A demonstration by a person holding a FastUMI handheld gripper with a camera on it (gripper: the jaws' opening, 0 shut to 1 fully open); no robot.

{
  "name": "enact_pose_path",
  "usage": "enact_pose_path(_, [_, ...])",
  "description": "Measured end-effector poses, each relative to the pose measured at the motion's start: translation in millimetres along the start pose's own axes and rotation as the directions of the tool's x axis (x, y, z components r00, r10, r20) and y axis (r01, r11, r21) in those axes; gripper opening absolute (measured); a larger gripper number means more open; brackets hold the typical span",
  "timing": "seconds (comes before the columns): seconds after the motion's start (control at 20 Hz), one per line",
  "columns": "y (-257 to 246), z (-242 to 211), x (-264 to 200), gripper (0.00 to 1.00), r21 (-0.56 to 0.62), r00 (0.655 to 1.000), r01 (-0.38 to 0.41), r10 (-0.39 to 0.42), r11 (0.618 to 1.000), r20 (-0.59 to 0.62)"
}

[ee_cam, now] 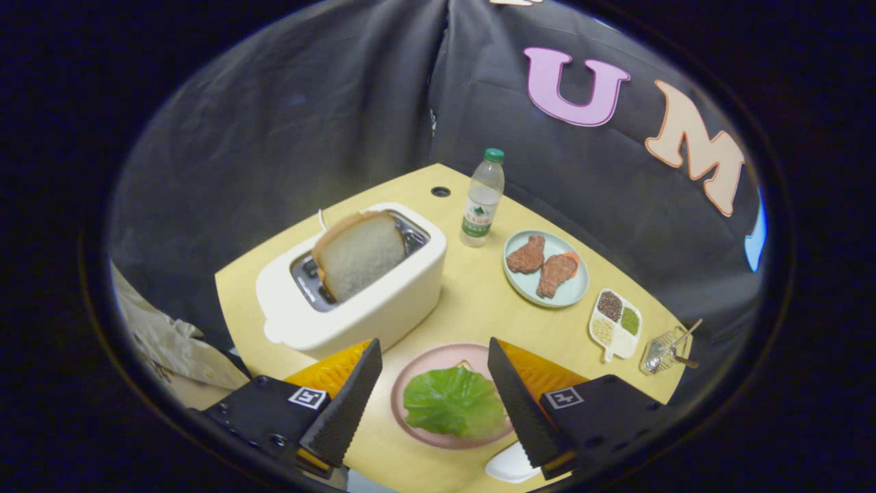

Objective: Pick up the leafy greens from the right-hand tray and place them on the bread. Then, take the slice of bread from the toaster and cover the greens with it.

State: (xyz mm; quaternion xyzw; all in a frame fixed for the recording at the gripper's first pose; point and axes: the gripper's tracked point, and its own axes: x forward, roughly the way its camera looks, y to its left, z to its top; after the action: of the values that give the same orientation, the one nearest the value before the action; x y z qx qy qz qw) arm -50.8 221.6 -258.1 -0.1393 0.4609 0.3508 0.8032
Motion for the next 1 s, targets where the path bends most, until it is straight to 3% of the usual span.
enact_pose_path(0.6, [62.7, 71.8, 27.1, 0.97, 0.228, 0.994, -0.109, 0.106, 0.967, 0.022])
enact_pose_path(0.85, [69.9, 66.9, 49.1, 0.95, 0.204, 0.996, -0.079, 0.087, 0.976, -0.031])
enact_pose_path(1.0, [72.6, 57.1, 58.0, 0.77, 0.191, 0.995, -0.056, 0.071, 0.98, -0.075])
